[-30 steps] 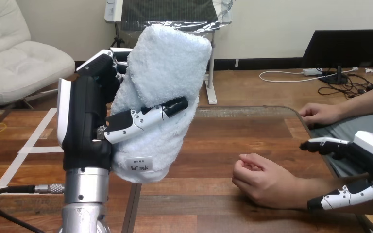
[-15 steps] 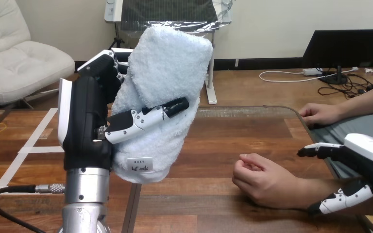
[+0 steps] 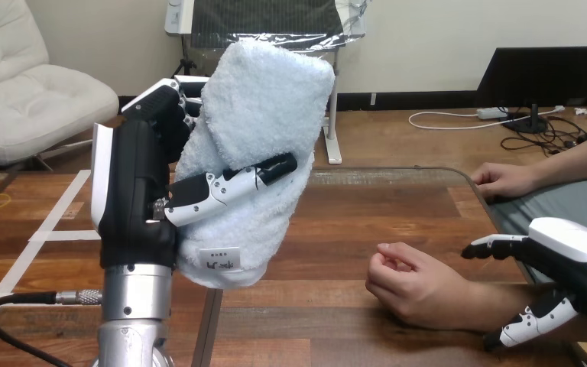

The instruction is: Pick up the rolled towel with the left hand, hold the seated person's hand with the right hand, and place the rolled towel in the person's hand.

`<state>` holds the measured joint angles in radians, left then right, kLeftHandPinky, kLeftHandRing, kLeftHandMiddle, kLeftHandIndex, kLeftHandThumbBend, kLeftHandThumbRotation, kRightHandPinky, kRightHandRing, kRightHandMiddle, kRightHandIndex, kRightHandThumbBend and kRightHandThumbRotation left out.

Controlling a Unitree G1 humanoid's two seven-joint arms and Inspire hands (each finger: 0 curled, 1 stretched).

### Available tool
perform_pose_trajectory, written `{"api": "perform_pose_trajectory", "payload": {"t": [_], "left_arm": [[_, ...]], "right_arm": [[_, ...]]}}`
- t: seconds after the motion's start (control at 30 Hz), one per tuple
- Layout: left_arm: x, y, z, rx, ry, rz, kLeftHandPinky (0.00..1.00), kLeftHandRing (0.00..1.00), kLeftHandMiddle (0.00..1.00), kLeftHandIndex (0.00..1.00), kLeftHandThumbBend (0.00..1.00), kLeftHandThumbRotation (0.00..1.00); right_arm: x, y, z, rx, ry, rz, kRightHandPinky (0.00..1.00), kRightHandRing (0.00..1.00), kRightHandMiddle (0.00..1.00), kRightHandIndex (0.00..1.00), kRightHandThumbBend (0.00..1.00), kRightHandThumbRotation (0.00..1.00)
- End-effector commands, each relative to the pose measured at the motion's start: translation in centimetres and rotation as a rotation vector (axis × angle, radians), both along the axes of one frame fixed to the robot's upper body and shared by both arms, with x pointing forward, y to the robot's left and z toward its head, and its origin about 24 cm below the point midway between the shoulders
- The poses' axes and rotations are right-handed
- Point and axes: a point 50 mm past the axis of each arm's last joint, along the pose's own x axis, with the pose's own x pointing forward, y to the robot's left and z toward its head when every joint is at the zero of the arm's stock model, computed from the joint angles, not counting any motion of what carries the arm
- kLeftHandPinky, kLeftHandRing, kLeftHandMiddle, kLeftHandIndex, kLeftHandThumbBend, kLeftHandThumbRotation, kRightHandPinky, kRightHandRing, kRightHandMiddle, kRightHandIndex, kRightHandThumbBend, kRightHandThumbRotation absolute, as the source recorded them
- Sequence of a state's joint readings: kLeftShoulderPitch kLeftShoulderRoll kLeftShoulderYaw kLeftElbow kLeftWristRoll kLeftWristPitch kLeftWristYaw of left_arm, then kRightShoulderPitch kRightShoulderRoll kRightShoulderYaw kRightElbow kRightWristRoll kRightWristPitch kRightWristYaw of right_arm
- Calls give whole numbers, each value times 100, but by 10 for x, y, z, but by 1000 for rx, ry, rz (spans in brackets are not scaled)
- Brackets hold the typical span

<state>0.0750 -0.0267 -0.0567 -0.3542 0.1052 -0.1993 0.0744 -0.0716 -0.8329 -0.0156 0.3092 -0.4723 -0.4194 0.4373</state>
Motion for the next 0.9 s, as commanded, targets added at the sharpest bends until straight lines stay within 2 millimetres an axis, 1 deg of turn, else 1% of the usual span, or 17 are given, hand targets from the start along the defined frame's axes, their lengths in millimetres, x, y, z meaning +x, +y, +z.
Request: {"api": "perform_pose_trajectory", "payload": {"t": [0.0, 0.23, 0.27, 0.53, 0.87], "left_arm": [[1, -2, 19, -33, -116, -15, 15, 21, 27, 36, 52, 0], [1, -2, 20, -36, -127, -21, 14, 20, 27, 36, 51, 0], [1, -2, 20, -35, -127, -20, 14, 20, 27, 36, 51, 0], [1, -2, 21, -38, -126, -14, 15, 21, 27, 36, 50, 0], [1, -1, 21, -39, -136, -15, 15, 21, 27, 36, 50, 0]], "right_arm": [[16, 4, 15, -21, -74, 6, 83, 84, 85, 83, 100, 32], [18, 6, 8, -40, -58, -5, 80, 83, 84, 82, 100, 32], [18, 6, 7, -45, -55, -6, 77, 83, 84, 81, 100, 32], [21, 10, -3, -105, -62, 11, 71, 81, 82, 80, 100, 32], [25, 13, -14, -187, -54, 26, 66, 79, 81, 77, 95, 30]]}}
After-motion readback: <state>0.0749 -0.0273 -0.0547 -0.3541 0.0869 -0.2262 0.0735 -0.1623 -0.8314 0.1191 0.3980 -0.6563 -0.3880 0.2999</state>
